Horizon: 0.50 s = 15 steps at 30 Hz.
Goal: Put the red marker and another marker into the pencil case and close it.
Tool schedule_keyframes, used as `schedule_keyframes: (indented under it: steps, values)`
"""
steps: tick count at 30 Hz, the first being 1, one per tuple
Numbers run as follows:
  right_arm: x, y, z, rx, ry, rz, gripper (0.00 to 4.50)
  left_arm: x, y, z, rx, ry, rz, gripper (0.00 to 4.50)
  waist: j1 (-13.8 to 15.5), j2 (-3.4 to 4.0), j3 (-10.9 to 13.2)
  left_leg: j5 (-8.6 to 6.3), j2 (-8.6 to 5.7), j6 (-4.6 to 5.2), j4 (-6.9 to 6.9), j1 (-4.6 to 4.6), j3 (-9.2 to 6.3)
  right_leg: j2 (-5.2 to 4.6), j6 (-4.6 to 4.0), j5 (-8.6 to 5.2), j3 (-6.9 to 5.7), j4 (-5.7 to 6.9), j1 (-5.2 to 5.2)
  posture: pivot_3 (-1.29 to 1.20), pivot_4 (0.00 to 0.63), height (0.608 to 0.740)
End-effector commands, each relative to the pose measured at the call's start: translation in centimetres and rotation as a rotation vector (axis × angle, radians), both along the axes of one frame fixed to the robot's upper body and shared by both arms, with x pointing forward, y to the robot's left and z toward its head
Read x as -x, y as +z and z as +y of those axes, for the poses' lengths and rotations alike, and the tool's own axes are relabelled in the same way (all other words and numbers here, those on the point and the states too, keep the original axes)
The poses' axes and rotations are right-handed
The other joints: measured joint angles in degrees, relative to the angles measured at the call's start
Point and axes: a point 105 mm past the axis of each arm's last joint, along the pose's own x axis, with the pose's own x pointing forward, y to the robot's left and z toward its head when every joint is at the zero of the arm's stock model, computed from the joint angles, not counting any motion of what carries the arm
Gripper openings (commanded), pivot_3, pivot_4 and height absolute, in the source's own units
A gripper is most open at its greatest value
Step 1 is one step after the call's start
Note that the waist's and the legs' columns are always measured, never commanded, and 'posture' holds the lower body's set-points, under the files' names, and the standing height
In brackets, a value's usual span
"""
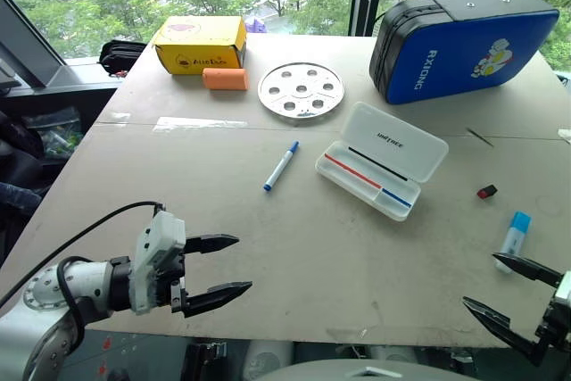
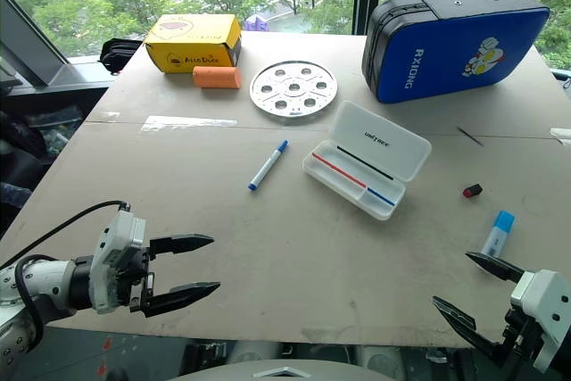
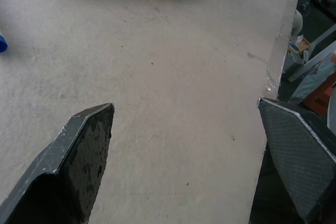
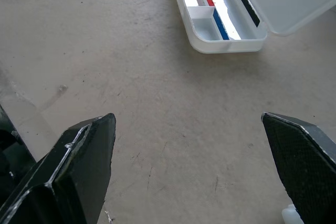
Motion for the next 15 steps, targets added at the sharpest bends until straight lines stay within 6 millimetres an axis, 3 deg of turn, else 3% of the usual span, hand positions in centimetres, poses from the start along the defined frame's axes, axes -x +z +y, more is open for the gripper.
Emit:
schedule_keyframes:
  steps: [1, 7, 11, 13, 15]
  values:
    - [-1.0, 0.9, 1.0, -0.018, 0.015, -0.044, 4.49, 0.3, 0.4, 0.0, 0.024, -0.01, -0.005, 4.45, 0.0, 0.0, 0.0, 0.0, 0.0, 0.0, 0.0, 0.0, 0.0, 0.0, 0.0, 0.0, 0.0, 0.0, 0.0, 0.0, 0.15, 0.74]
    - [-4.6, 2.9, 5.1, -0.07, 0.047, -0.137, 4.49, 1.2, 1.2, -0.4, 0.126, -0.053, -0.006, 4.45, -0.58, -0.04, -0.05, 0.0, 0.09, 0.0, 0.02, 0.06, 0.03, 0.04, -0.02, 0.02, 0.04, 0.07, -0.01, 0.0, 0.15, 0.74]
    - [-7.0, 2.8, 7.3, -0.102, 0.078, -0.05, 4.49, 1.4, 1.9, -1.1, 0.101, -0.084, -0.062, 4.45, -0.09, -0.14, -0.06, 0.0, 0.05, -0.01, 0.02, 0.0, -0.02, 0.23, -0.02, 0.02, -0.01, 0.04, -0.01, 0.0, 0.15, 0.74]
    - [-9.0, 2.3, 8.0, -0.126, 0.061, 0.018, 3.68, 1.8, 2.5, -1.8, 0.095, -0.095, -0.095, 4.5, -0.45, -0.3, -0.09, 0.01, 0.05, -0.01, 0.07, 0.02, -0.01, 0.23, -0.03, 0.03, 0.02, 0.06, 0.0, 0.0, 0.15, 0.74]
    - [-9.6, 1.7, 8.8, -0.089, 0.093, 0.055, 2.73, 2.4, 3.0, -2.4, 0.09, -0.105, -0.114, 4.5, -0.24, -0.28, -0.08, 0.01, 0.08, -0.01, 0.12, 0.0, 0.01, 0.23, -0.1, 0.07, 0.05, 0.06, -0.01, 0.0, 0.15, 0.74]
